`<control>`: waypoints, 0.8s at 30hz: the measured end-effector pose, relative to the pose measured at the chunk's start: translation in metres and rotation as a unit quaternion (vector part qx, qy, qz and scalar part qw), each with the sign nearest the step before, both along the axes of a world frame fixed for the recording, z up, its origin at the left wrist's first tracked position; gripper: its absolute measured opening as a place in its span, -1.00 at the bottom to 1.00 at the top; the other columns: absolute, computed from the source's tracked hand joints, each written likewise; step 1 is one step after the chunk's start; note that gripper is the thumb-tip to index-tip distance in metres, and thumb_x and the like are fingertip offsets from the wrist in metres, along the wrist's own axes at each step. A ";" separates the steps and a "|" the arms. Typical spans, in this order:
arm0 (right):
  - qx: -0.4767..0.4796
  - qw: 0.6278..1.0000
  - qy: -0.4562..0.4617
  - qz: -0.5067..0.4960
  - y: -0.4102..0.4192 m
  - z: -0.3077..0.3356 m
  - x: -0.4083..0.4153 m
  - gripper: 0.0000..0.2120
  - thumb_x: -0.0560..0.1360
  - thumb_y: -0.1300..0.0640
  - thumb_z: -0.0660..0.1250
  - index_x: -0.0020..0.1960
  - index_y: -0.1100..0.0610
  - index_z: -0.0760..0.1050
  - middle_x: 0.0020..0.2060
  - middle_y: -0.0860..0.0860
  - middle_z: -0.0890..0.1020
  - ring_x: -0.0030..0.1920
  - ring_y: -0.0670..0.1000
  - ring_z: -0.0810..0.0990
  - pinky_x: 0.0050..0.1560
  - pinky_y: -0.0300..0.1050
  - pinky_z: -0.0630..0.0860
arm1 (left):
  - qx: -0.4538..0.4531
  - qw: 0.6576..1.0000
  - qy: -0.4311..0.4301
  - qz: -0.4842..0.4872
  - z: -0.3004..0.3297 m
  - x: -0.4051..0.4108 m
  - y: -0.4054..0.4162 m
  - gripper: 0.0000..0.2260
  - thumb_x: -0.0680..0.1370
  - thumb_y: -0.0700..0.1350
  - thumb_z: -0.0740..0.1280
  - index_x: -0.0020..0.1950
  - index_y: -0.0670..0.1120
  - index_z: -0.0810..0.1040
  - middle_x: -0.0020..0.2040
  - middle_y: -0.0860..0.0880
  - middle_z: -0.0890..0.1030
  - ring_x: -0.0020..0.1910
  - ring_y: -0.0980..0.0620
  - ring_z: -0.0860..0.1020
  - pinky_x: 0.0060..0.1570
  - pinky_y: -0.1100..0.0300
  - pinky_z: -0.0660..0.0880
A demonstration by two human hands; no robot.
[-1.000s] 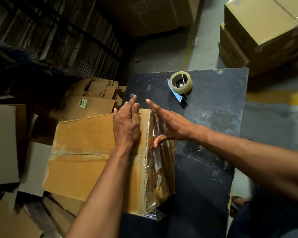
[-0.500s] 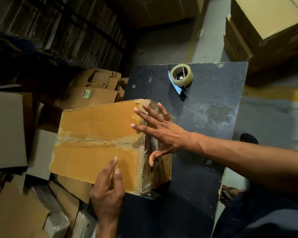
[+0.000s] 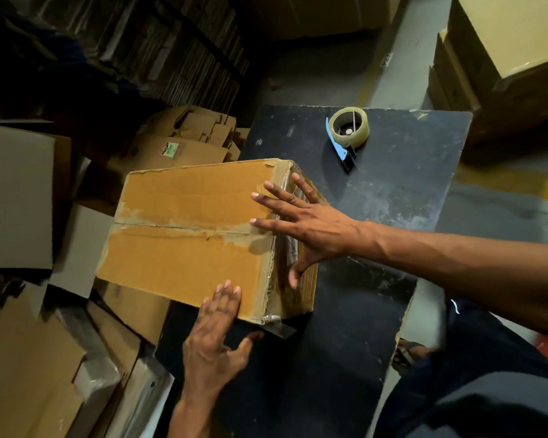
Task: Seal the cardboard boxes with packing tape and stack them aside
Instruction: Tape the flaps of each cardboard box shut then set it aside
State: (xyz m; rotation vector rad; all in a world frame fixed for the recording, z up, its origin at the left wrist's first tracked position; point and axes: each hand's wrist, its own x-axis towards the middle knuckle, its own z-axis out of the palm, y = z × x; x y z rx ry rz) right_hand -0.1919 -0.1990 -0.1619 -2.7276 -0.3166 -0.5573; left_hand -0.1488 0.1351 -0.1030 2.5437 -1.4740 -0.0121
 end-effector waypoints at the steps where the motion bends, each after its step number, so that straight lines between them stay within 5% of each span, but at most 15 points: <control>1: 0.021 1.000 -0.008 -0.004 0.007 0.004 -0.002 0.16 0.31 -0.67 0.19 0.67 0.02 0.11 0.67 0.17 -0.02 0.66 0.22 -0.18 0.53 0.51 -0.20 | -0.005 1.000 -0.006 0.002 -0.002 0.001 0.000 -0.28 0.43 0.10 0.44 0.54 -0.15 0.42 0.56 -0.12 0.41 0.57 -0.05 0.34 0.48 -0.09 0.35; 8: 0.005 0.996 -0.080 0.031 0.044 -0.014 -0.001 -0.04 0.45 -0.50 0.27 0.66 0.03 0.17 0.65 0.18 0.07 0.66 0.23 -0.06 0.57 0.43 -0.12 | -0.015 0.999 -0.019 0.043 0.006 -0.003 -0.012 -0.40 0.60 0.31 0.28 0.48 -0.07 0.51 0.47 -0.08 0.51 0.48 -0.05 0.47 0.43 -0.02 0.43; 12: -0.071 0.994 -0.041 0.069 0.021 -0.015 -0.005 0.04 0.41 -0.45 0.38 0.69 -0.05 0.02 0.67 0.14 -0.06 0.66 0.21 -0.18 0.58 0.38 -0.24 | 0.030 0.999 0.021 0.022 0.008 0.003 -0.002 -0.18 0.35 -0.14 0.65 0.57 -0.04 0.41 0.57 -0.01 0.39 0.56 0.03 0.35 0.51 0.04 0.34; 16: -0.018 0.997 -0.028 0.073 0.025 -0.005 -0.009 -0.13 0.49 -0.55 0.14 0.63 -0.05 0.25 0.66 0.10 0.12 0.67 0.15 -0.14 0.58 0.39 -0.23 | 0.096 0.990 0.106 -0.019 0.033 0.021 -0.003 -0.02 0.28 -0.37 0.61 0.61 0.11 0.32 0.61 0.19 0.26 0.60 0.15 0.23 0.57 0.25 0.13; 18: 0.010 0.998 -0.029 0.062 0.029 -0.002 -0.012 -0.22 0.54 -0.50 0.13 0.59 -0.05 0.32 0.64 0.09 0.18 0.67 0.13 -0.11 0.58 0.40 -0.19 | 0.115 0.975 0.190 0.001 0.052 0.029 -0.010 -0.16 0.39 -0.26 0.50 0.54 0.31 0.31 0.55 0.40 0.23 0.58 0.27 0.21 0.55 0.36 0.08; 20: 0.028 0.998 -0.031 0.054 0.032 -0.001 -0.014 -0.27 0.57 -0.47 0.13 0.57 -0.04 0.35 0.63 0.09 0.22 0.67 0.12 -0.08 0.58 0.40 -0.18 | 0.143 0.968 0.205 0.008 0.064 0.034 -0.024 -0.41 0.47 0.08 0.44 0.45 0.40 0.35 0.50 0.41 0.28 0.52 0.38 0.23 0.53 0.33 0.14; 22: 0.033 0.998 -0.034 0.051 0.033 -0.001 -0.014 -0.32 0.59 -0.43 0.13 0.55 -0.04 0.39 0.61 0.09 0.27 0.67 0.12 -0.05 0.58 0.40 -0.17 | 0.154 0.980 0.125 -0.014 0.067 0.031 -0.036 -0.43 0.45 0.49 0.28 0.42 0.34 0.44 0.49 0.27 0.39 0.49 0.24 0.35 0.49 0.09 0.27; 24: 0.042 0.997 -0.039 0.054 0.033 -0.001 -0.014 -0.38 0.62 -0.38 0.14 0.53 -0.04 0.42 0.59 0.09 0.31 0.67 0.13 -0.02 0.58 0.40 -0.15 | 0.126 0.990 0.020 -0.064 0.055 0.024 -0.035 -0.40 0.48 0.52 0.19 0.40 0.23 0.53 0.45 0.14 0.49 0.40 -0.02 0.52 0.34 -0.13 0.49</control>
